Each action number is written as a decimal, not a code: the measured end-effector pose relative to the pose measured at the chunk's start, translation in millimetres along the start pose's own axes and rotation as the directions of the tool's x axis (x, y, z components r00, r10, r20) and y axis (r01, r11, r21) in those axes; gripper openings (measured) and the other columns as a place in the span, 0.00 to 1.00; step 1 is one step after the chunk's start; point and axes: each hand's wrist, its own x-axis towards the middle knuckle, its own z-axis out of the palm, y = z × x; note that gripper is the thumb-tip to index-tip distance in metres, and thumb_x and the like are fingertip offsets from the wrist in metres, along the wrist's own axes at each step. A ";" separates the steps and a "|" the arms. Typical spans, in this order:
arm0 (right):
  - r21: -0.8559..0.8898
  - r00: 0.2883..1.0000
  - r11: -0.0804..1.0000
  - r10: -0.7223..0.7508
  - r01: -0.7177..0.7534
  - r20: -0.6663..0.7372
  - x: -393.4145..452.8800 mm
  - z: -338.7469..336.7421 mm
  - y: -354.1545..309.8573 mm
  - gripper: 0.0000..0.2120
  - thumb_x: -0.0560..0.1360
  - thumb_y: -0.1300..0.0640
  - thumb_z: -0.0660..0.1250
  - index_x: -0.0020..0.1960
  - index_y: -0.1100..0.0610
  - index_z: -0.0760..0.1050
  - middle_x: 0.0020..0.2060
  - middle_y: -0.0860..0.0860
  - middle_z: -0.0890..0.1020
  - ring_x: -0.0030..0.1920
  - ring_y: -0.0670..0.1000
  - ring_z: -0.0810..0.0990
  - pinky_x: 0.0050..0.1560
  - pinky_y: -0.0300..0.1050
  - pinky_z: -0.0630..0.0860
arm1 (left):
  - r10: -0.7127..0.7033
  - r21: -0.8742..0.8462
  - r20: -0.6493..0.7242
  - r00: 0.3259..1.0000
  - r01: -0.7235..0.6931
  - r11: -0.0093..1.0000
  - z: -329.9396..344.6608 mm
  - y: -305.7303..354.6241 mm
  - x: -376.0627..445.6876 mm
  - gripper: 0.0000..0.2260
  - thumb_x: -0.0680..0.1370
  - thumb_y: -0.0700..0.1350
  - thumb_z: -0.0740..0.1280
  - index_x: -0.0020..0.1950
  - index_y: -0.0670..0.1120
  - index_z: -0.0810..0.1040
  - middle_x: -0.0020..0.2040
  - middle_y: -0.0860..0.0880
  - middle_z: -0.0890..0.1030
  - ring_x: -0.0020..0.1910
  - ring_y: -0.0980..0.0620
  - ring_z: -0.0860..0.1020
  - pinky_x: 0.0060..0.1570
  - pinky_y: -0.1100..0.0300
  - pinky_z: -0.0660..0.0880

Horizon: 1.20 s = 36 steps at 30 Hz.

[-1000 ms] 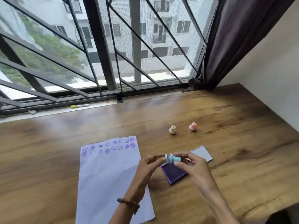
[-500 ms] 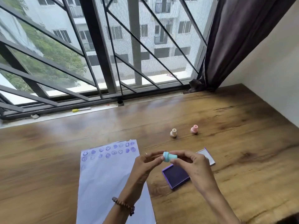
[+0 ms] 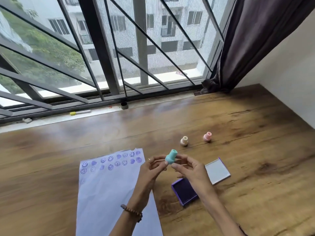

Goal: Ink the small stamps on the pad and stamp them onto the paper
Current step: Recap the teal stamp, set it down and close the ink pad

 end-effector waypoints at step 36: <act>-0.554 0.746 0.789 -0.196 -0.266 -0.637 -12.6 -94.6 68.7 0.19 0.69 0.59 0.71 0.59 0.60 0.75 0.51 0.58 0.74 0.51 0.60 0.76 0.52 0.49 0.71 | 0.324 0.874 0.266 0.908 -0.369 0.316 -8.7 -81.9 -23.3 0.27 0.66 0.70 0.61 0.61 0.60 0.70 0.64 0.56 0.72 0.67 0.55 0.59 0.63 0.63 0.46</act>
